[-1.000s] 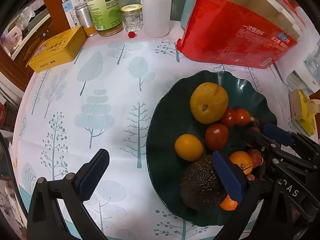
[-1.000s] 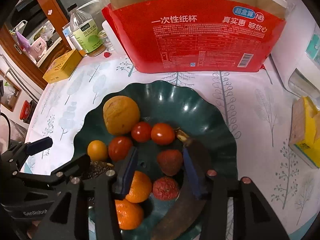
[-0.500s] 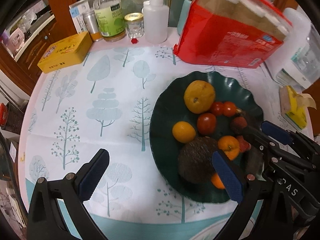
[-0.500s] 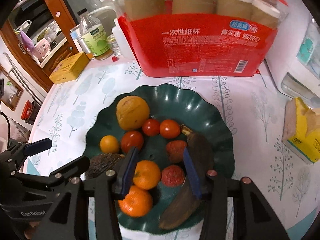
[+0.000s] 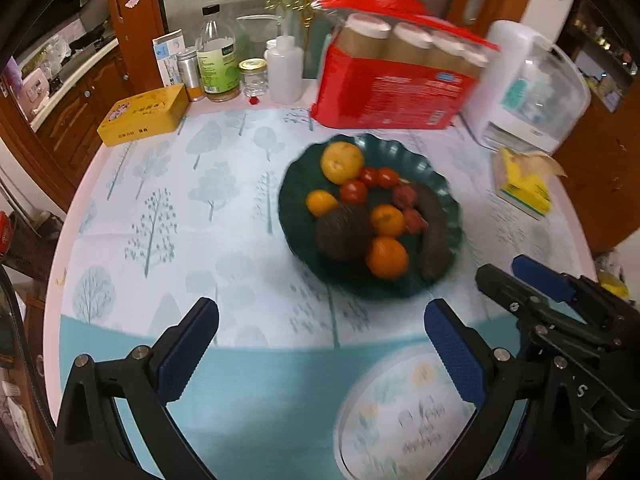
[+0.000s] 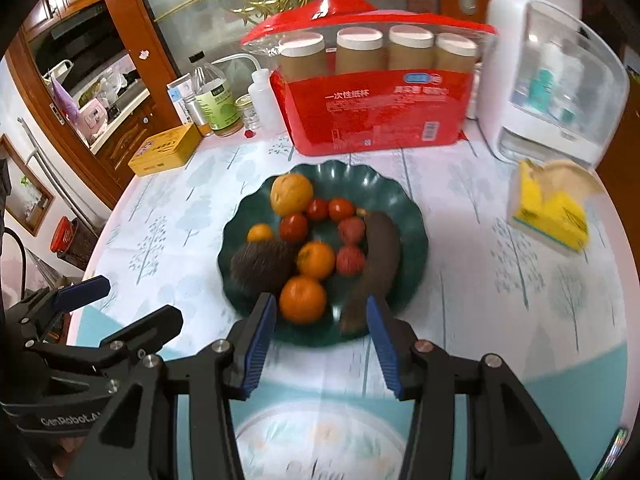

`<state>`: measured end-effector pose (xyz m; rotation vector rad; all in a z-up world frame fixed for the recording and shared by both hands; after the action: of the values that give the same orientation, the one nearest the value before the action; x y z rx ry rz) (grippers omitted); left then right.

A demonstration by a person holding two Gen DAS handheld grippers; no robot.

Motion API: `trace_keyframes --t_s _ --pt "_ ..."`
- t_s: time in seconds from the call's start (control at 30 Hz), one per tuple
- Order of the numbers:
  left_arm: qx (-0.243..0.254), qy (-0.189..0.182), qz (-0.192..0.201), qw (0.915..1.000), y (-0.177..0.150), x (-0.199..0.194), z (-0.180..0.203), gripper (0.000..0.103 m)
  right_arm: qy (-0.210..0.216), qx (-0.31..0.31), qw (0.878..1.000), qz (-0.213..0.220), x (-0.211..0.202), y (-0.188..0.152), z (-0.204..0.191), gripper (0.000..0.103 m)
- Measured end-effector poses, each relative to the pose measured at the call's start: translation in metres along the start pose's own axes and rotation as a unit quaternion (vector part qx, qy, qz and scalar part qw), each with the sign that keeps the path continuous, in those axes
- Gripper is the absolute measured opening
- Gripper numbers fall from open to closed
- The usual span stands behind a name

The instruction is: Organize fruits

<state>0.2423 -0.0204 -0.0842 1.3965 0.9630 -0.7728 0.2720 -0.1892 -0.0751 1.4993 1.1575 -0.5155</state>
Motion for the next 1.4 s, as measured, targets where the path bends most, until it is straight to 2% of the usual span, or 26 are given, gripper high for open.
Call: trace_keyframes --t_s 0.3,0.47,0.73,0.97,1.4 --pt "0.015 -0.008 0.030 0.9994 -0.054 -0.061 0.003 0.102 -0.015 0.011 1.000 0.023 -0.063 -0.069 -0.024 0.048" --pt "0.013 -0.007 0.028 0.9995 -0.078 -0.078 0.006 0.102 -0.038 0.028 0.998 0.040 -0.092 -0.087 -0.028 0.048" --pt "0.020 0.025 0.044 0.9985 -0.108 -0.099 0.008 0.102 -0.053 0.045 0.996 0.051 -0.124 -0.117 -0.034 0.049" --pt "0.006 0.038 0.054 0.9978 -0.110 -0.109 0.004 0.102 -0.057 0.034 0.996 0.056 -0.132 -0.122 -0.038 0.051" --pt "-0.003 0.046 0.038 0.9982 -0.112 -0.103 0.000 0.102 -0.049 0.025 0.997 0.058 -0.132 -0.119 -0.042 0.051"
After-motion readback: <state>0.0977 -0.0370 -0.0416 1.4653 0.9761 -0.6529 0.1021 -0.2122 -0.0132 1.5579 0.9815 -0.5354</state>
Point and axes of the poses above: each gripper's, at about its wrist camera, not at the fingertips, and x roughly the way its jaws point, z to its right, y to its top, the point moved 5 cm from there along x, roughly the way its jaws point, and after that the axes turned 12 degrees about y, right-handed, at the moved point
